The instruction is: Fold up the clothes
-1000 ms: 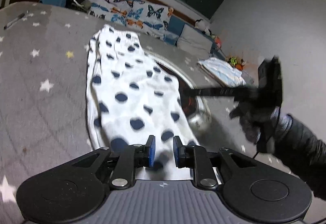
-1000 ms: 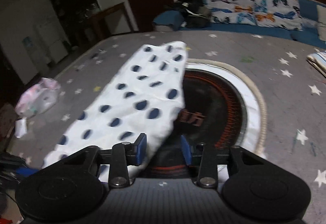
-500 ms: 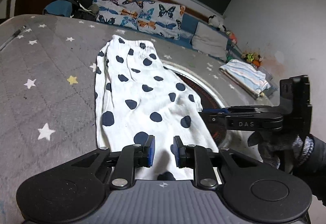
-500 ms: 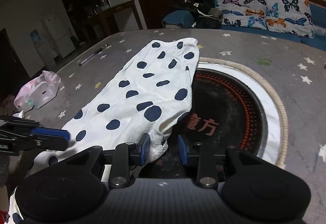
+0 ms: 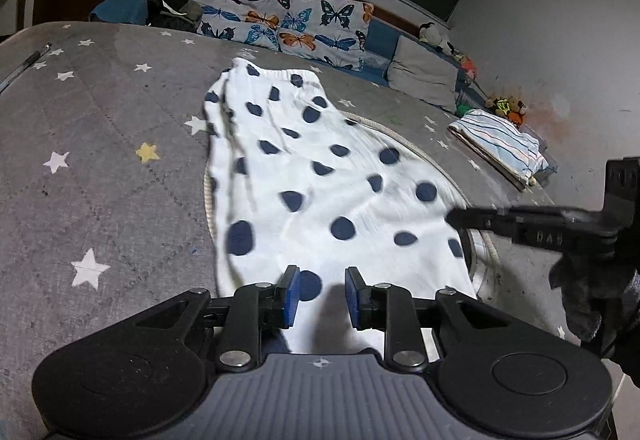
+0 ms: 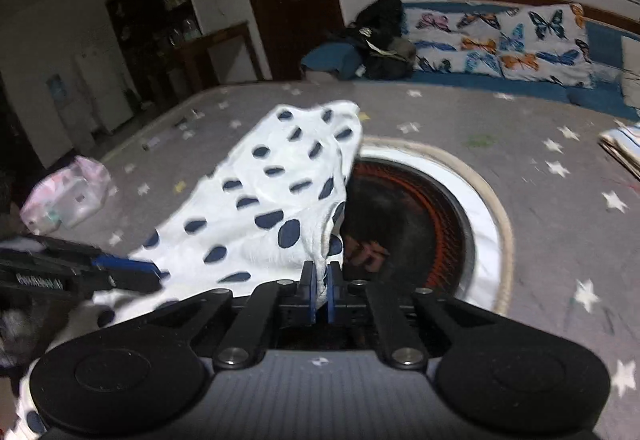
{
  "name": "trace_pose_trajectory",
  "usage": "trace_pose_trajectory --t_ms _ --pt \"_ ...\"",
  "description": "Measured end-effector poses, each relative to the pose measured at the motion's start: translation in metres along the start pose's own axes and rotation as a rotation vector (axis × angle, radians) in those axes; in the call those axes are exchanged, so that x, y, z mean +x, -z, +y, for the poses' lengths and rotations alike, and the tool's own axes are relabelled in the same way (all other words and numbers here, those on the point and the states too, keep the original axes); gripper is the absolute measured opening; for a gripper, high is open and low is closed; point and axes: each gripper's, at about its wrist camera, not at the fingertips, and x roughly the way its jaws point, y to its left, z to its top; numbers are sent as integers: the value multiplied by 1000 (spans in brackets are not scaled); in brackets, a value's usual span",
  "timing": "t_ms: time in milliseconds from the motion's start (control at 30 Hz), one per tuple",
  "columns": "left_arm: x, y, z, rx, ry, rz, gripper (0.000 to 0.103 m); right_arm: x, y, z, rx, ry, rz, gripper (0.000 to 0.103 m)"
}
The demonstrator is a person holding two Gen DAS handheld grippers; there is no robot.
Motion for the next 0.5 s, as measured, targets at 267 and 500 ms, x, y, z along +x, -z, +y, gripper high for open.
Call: trace_pose_trajectory --t_ms 267,500 --pt "-8 -10 -5 41 -26 -18 27 -3 -6 0 9 39 -9 13" --pt "19 -34 -16 65 -7 -27 26 2 -21 15 -55 -17 -53 13"
